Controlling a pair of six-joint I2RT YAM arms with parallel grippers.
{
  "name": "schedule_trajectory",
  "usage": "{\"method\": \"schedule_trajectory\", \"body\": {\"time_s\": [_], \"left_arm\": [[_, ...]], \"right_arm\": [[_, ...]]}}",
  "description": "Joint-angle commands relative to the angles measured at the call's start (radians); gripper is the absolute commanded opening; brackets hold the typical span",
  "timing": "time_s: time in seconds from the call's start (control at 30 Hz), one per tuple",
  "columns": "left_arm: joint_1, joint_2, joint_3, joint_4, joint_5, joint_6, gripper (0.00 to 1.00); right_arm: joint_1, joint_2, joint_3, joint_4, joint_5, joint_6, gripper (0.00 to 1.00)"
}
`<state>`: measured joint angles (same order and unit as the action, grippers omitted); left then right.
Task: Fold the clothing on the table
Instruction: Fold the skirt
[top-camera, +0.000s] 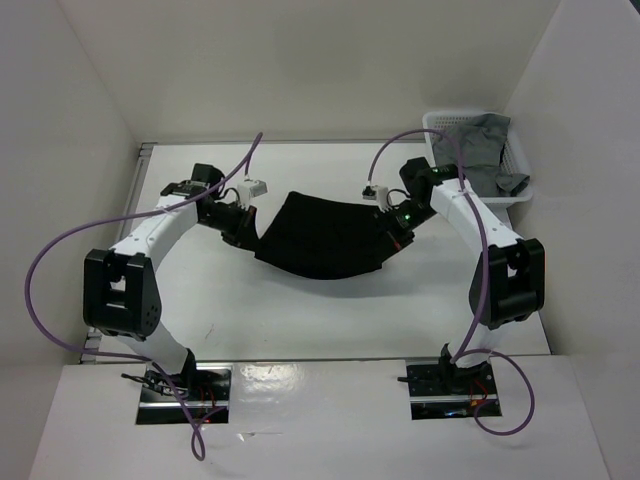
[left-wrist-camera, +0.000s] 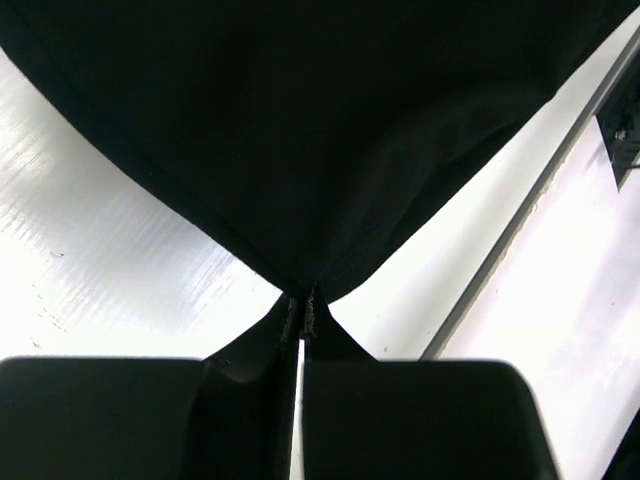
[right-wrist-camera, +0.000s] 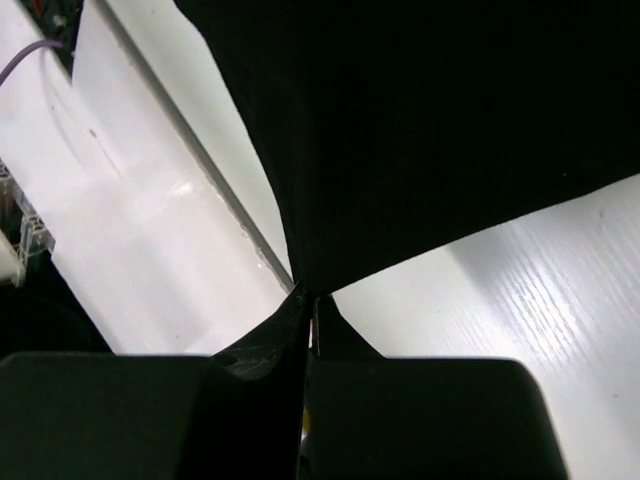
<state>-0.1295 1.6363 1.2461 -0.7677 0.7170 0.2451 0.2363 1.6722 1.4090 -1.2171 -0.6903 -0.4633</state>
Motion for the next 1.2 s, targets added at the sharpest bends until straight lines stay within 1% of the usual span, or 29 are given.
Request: {"method": "schedule_trajectory", "body": {"time_s": [0.0,0.1,0.2,0.33,0.4,0.57,0.73,0.77,0.93,1.17], "left_arm": [[0.007,-0.052,0.035,-0.033,0.062,0.057,0.00],[0.007,-0.052,0.044,-0.033,0.062,0.043,0.00],[0.027,-0.041,0.105,-0.013,0.062,0.029,0.00],[0.050,0.028,0.179,0.018,0.052,-0.001,0.00],[0.060,0.057,0.216,0.027,0.052,-0.023,0.00],[0.070,0.146,0.309,0.059,0.074,-0.052,0.00],[0.070,0.253,0.366,0.088,0.108,-0.070,0.00],[0.070,0.269,0.375,0.088,0.108,-0.070,0.02],[0.070,0.344,0.423,0.136,0.119,-0.070,0.02],[0.051,0.470,0.559,0.154,0.119,-0.070,0.02]], "right_arm": [[0.009,-0.042,0.048,-0.065,-0.054,-0.058,0.00],[0.009,-0.042,0.057,-0.065,-0.054,-0.058,0.00],[0.009,-0.032,0.077,-0.065,-0.034,-0.048,0.00],[0.009,-0.032,0.077,-0.065,0.002,-0.028,0.00],[-0.014,-0.032,0.077,-0.065,0.024,-0.015,0.00],[-0.055,-0.009,0.077,-0.056,0.025,-0.006,0.00],[-0.098,0.035,0.087,-0.044,0.025,0.012,0.00],[-0.113,0.035,0.087,-0.035,0.025,0.021,0.00],[-0.149,0.118,0.119,-0.024,0.014,0.022,0.00],[-0.176,0.218,0.182,-0.015,0.002,0.022,0.00]]}}
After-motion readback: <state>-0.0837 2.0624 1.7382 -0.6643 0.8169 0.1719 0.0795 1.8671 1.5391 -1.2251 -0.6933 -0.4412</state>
